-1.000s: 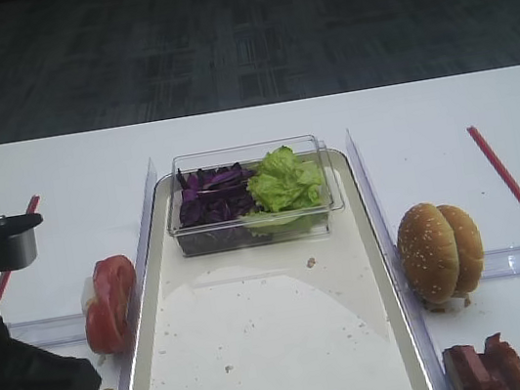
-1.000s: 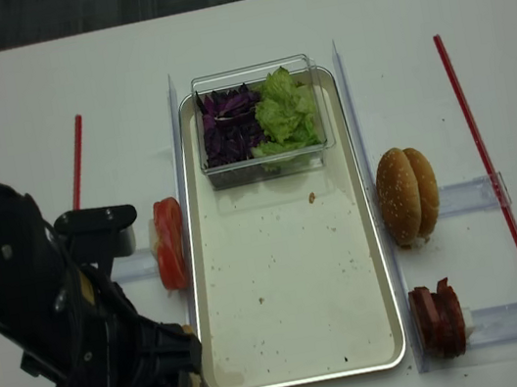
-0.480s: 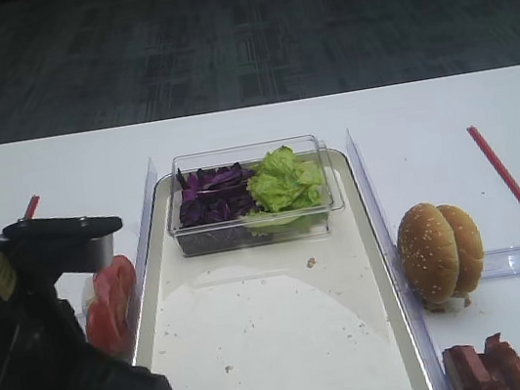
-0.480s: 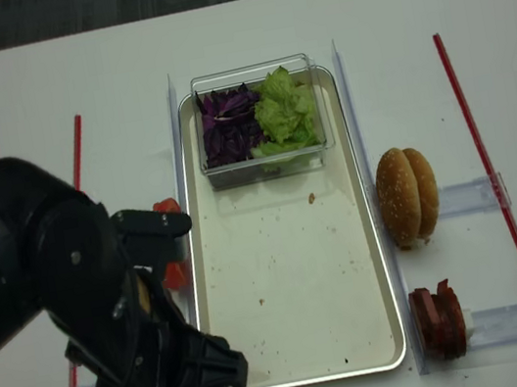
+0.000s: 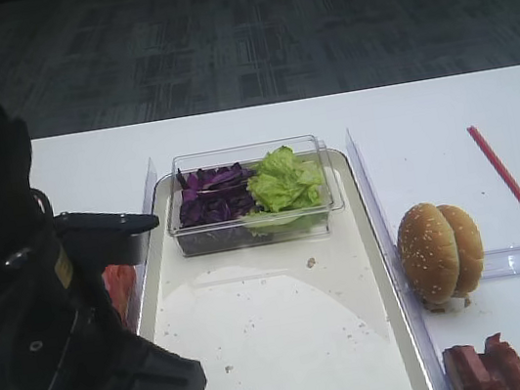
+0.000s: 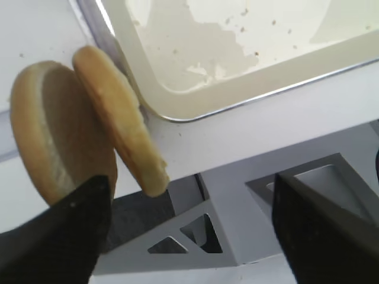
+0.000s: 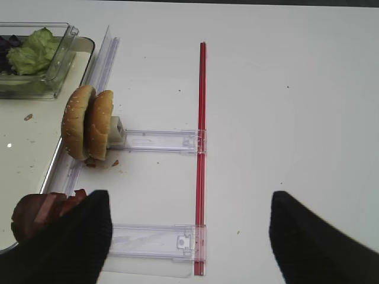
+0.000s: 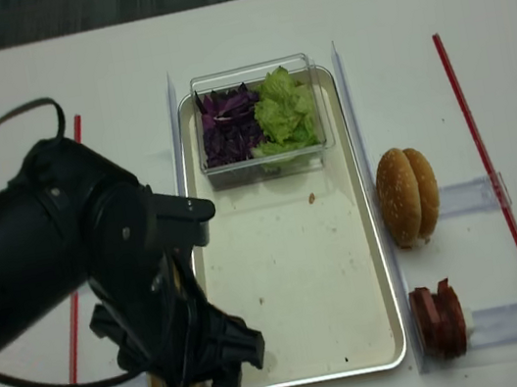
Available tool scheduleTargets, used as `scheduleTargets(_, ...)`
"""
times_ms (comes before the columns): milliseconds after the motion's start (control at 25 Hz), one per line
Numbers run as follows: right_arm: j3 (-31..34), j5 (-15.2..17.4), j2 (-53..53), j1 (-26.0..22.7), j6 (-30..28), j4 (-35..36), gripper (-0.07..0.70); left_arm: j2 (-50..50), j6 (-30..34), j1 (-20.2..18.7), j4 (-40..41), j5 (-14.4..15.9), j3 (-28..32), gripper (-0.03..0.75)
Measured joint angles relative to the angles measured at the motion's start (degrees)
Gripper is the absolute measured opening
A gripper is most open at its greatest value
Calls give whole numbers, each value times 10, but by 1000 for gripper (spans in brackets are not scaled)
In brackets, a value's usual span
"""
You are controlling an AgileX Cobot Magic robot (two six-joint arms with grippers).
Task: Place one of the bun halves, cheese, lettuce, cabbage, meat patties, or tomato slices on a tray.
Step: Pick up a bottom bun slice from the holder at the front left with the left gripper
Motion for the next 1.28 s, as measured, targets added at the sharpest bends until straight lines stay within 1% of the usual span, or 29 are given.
scheduleTargets(280,0,0,0,0,0,0,571,30,-1,0,9,-16,-1,518)
scheduleTargets(440,0,0,0,0,0,0,571,32,-14,0,30,-25,-1,517)
scheduleTargets(760,0,0,0,0,0,0,571,32,-28,0,32,-40,-1,503)
scheduleTargets(1120,0,0,0,0,0,0,571,65,-28,0,38,-41,-1,503)
scheduleTargets(1280,0,0,0,0,0,0,571,66,-28,0,49,-54,-1,501)
